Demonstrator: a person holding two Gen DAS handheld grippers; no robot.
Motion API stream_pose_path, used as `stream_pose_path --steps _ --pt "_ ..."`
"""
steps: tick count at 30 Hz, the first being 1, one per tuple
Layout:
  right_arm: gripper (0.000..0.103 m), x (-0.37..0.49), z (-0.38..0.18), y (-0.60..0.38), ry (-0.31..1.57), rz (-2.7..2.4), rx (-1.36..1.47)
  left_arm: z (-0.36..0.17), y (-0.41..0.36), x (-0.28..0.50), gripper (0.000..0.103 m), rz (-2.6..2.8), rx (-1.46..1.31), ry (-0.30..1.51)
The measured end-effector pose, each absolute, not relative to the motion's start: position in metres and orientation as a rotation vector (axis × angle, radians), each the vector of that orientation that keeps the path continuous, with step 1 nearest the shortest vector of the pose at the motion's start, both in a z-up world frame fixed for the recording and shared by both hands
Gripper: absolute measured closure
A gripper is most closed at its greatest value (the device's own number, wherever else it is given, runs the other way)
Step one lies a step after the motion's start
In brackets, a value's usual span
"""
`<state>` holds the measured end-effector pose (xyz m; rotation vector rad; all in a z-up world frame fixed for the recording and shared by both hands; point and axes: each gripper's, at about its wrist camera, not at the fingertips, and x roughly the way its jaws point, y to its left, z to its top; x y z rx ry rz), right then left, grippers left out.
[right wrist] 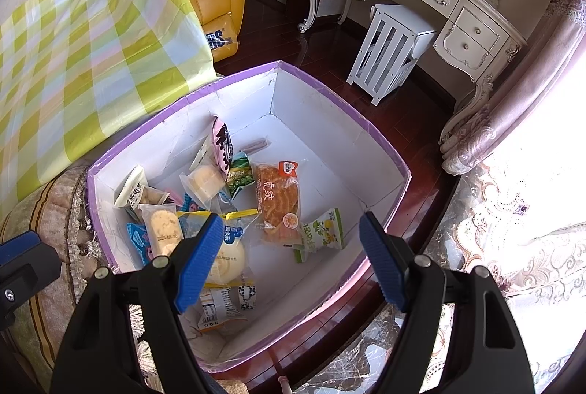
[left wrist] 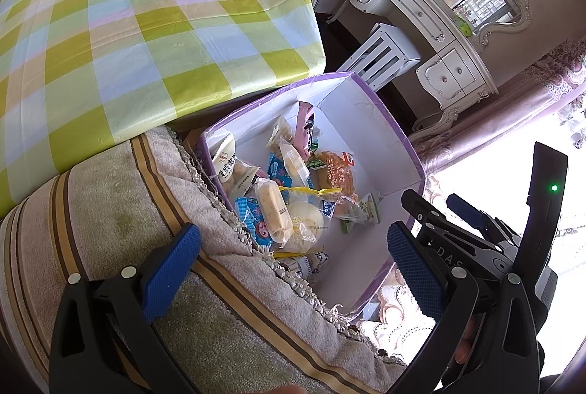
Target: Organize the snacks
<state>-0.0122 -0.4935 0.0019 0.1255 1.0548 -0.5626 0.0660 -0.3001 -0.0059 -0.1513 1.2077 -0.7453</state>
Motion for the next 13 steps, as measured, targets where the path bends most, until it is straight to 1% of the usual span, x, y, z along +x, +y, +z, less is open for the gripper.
stream_pose_path --steps 5,8,10,13 --pt "0.027 -0.015 -0.001 -0.497 1.058 -0.572 0.14 -0.006 -0.307 0.066 0.004 -0.727 -0.118 1.193" --pt "0.027 -0.013 0.004 -0.489 1.051 -0.537 0.134 0.004 -0.297 0.067 0.004 -0.736 -0.155 1.195" --pt "0.026 -0.007 0.014 -0.47 1.028 -0.479 0.112 0.017 -0.273 0.067 0.004 -0.686 -0.155 1.147" --pt "0.023 0.006 0.029 -0.424 0.998 -0.312 0.111 0.033 -0.213 0.065 0.004 -0.529 -0.144 1.066"
